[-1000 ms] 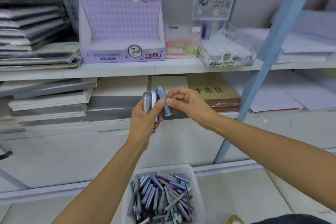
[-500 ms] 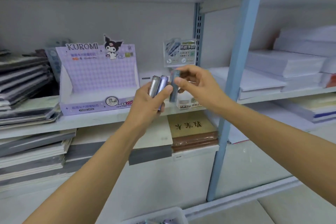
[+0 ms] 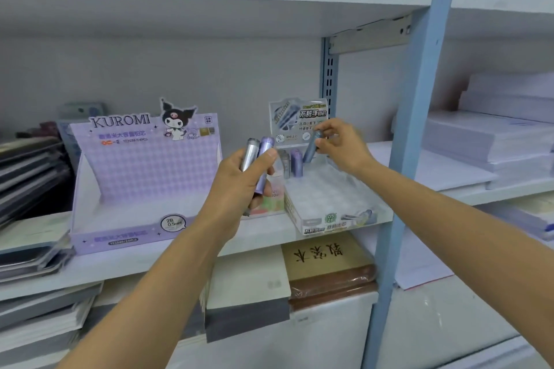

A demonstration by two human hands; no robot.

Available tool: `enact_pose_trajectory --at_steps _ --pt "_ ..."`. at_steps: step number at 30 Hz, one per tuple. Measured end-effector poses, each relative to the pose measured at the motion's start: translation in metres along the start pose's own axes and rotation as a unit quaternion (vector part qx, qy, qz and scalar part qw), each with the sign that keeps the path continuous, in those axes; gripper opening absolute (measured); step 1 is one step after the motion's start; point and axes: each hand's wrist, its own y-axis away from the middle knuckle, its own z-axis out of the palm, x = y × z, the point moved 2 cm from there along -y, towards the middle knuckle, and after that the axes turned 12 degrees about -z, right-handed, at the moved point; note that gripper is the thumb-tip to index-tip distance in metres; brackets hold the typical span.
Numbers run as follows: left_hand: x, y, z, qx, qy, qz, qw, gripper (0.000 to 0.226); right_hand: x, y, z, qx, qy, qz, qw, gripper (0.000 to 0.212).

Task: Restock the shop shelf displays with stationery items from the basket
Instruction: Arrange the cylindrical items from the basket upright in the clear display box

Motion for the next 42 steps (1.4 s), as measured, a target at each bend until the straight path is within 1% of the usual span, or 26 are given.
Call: enact_pose_trajectory --at_steps 3,7,10,12,15,17,21,23,24,25,26,27,28,29,30,32,34,36,37,40,42 --pt "-0.002 -0.007 -0.001 0.011 0.000 -0.009 1.000 0.028 0.010 -0.008 0.010 -0.038 0.058 -0.002 0.998 0.021" --pt "-0.006 -0.013 -0.002 0.003 -0.001 -0.015 1.000 0.028 0.014 -0.012 0.013 -0.091 0.089 -0.022 0.992 0.020" --pt "-0.007 -0.016 -0.002 0.000 -0.003 -0.013 1.000 0.028 0.013 -0.017 0.007 -0.146 0.117 -0.027 0.982 0.020" --pt "-0.006 -0.017 -0.002 -0.002 -0.006 -0.010 1.000 0.027 0.012 -0.017 0.006 -0.163 0.119 -0.033 0.979 0.021" --pt "-0.007 -0.017 -0.002 -0.005 -0.005 -0.011 1.000 0.025 0.013 -0.014 0.008 -0.143 0.125 -0.054 0.980 0.024" --pt "-0.008 -0.018 -0.001 -0.006 -0.005 -0.012 1.000 0.024 0.016 -0.011 0.010 -0.125 0.113 -0.048 0.984 0.022" --pt "-0.009 -0.019 0.000 -0.009 -0.005 -0.013 1.000 0.024 0.020 -0.008 0.012 -0.117 0.189 -0.057 0.973 0.013" --pt "-0.009 -0.018 0.001 -0.010 -0.005 -0.012 1.000 0.024 0.015 -0.009 0.010 -0.101 0.215 -0.081 0.968 0.003" --pt "-0.009 -0.017 0.001 -0.011 -0.005 -0.012 1.000 0.024 0.011 -0.009 0.007 -0.082 0.215 -0.090 0.969 0.007" --pt "-0.008 -0.016 0.002 -0.013 -0.006 -0.012 1.000 0.024 0.007 -0.009 0.005 -0.059 0.192 -0.093 0.975 0.010" --pt "-0.008 -0.015 0.003 -0.016 -0.008 -0.010 1.000 0.023 -0.001 -0.007 0.003 -0.039 0.136 -0.090 0.986 0.013" --pt "-0.008 -0.014 0.004 -0.020 -0.011 -0.006 1.000 0.022 -0.010 -0.004 0.001 -0.031 0.053 -0.084 0.995 0.014" --pt "-0.007 -0.013 0.006 -0.024 -0.016 -0.001 1.000 0.021 -0.020 -0.001 0.000 -0.041 -0.041 -0.077 0.995 0.017" --pt "-0.006 -0.012 0.008 -0.029 -0.020 0.004 0.999 0.020 -0.030 0.003 0.000 -0.066 -0.126 -0.072 0.987 0.019" --pt "-0.005 -0.010 0.011 -0.035 -0.024 0.011 0.999 0.018 -0.038 0.006 -0.001 -0.102 -0.181 -0.071 0.976 0.019" --pt "-0.002 -0.008 0.015 -0.043 -0.028 0.019 0.998 0.017 -0.053 0.014 0.001 -0.183 -0.221 -0.081 0.955 0.020" --pt "0.000 -0.005 0.018 -0.039 -0.024 0.014 0.999 0.029 -0.060 0.020 0.002 -0.226 -0.242 -0.091 0.939 0.020" --pt "0.001 -0.002 0.018 -0.030 -0.016 0.005 0.999 0.042 -0.062 0.024 0.002 -0.227 -0.268 -0.085 0.933 0.022" --pt "0.001 -0.001 0.018 -0.028 -0.014 0.003 0.999 0.044 -0.063 0.025 0.001 -0.225 -0.281 -0.076 0.930 0.023" --pt "0.001 0.004 0.017 -0.036 -0.019 0.008 0.999 0.042 -0.062 0.028 -0.002 -0.237 -0.316 -0.051 0.917 0.025" --pt "0.002 0.005 0.017 -0.045 -0.015 0.006 0.999 0.039 -0.060 0.029 -0.003 -0.238 -0.313 -0.042 0.919 0.024"
